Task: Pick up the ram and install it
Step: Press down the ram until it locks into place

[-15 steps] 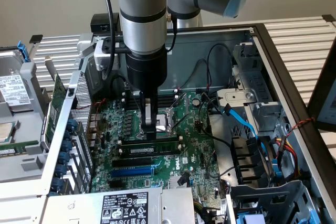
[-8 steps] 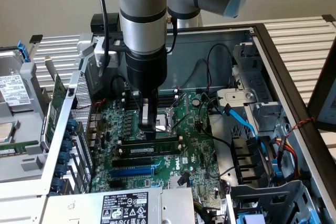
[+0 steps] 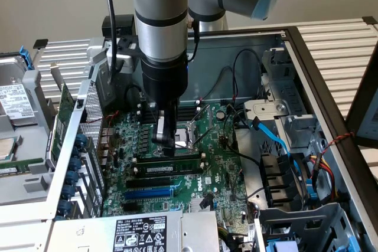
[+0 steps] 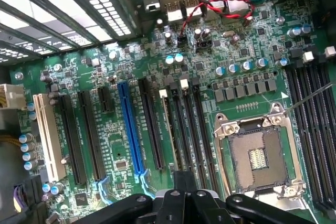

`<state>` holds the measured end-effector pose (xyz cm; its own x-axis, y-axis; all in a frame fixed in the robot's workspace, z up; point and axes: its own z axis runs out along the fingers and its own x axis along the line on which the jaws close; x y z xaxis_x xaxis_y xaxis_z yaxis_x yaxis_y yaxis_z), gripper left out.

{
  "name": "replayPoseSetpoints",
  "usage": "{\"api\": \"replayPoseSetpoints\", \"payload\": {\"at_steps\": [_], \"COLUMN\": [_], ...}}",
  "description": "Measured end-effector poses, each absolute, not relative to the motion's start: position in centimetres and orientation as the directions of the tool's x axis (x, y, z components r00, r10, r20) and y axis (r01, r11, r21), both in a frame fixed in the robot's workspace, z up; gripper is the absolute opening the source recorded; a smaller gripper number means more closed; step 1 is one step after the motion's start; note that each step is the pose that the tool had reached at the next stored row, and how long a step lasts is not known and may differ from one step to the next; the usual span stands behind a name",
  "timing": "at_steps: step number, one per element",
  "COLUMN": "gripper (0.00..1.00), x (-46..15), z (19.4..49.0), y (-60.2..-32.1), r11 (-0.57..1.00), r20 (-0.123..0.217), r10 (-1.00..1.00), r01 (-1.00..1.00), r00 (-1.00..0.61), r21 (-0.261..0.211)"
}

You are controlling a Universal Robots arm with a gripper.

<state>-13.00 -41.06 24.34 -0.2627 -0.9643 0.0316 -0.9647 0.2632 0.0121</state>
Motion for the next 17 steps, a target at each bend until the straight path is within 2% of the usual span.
{"api": "replayPoseSetpoints", "payload": {"at_steps": [17], "gripper": [0.11], "x": [-13.0], "z": [24.3], "y": [-41.06], "r11": [0.505], "r20": [0.031], "r10": [-0.863], "r01": [-0.863], "r00": [-0.504], "r21": [0.012]}}
